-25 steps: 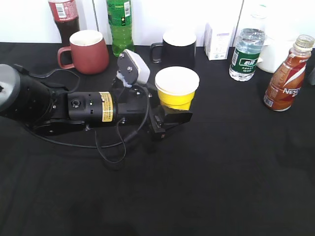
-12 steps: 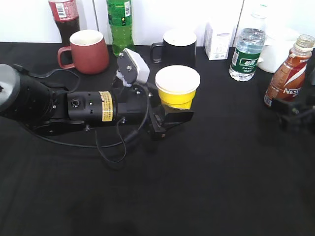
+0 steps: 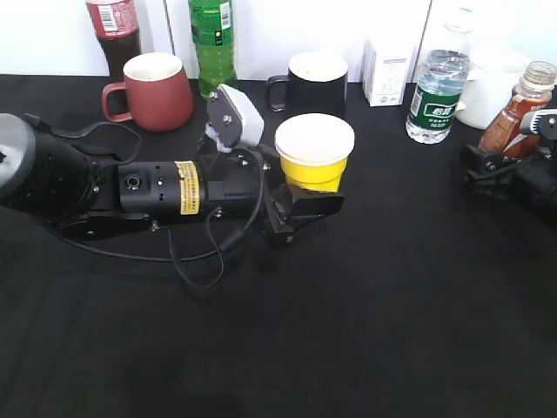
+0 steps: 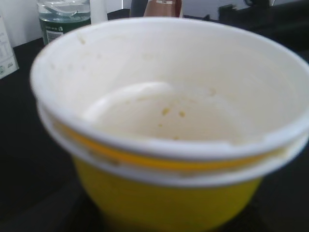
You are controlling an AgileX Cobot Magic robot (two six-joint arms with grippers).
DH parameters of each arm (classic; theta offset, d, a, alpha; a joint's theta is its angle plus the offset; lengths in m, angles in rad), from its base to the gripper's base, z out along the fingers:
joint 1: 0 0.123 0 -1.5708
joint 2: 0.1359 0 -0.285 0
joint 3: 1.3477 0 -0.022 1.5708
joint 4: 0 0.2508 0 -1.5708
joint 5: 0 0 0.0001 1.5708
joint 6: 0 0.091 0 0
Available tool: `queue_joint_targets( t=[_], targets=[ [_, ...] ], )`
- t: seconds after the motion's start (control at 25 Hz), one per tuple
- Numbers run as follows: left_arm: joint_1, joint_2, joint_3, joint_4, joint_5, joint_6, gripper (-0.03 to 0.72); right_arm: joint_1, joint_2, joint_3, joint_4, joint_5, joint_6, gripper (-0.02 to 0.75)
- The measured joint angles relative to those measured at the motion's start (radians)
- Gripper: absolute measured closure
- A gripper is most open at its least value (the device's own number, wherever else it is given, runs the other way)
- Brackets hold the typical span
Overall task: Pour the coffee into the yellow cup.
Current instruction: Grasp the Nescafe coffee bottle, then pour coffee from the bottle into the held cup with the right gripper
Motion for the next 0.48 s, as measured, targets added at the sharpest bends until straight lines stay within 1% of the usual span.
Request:
queue_joint_targets(
  t=[0.08, 0.12, 0.4, 0.48],
  targets=[
    [0.0, 0.0, 0.0, 0.0, 0.0, 0.0, 0.228, 0.0, 0.026, 0.0, -0.004, -0.054, 0.0, 0.183],
    [0.0, 0.0, 0.0, 0.0, 0.0, 0.0, 0.228, 0.0, 0.03, 0.0, -0.003, -0.064, 0.0, 0.203],
    [0.0, 0.0, 0.0, 0.0, 0.0, 0.0, 0.228, 0.0, 0.03, 0.0, -0.011, -0.065, 0.0, 0.203],
    [0.0, 0.0, 0.0, 0.0, -0.03, 0.0, 0.228, 0.0, -0.016, 0.003, -0.039, -0.029, 0.0, 0.203]
  ],
)
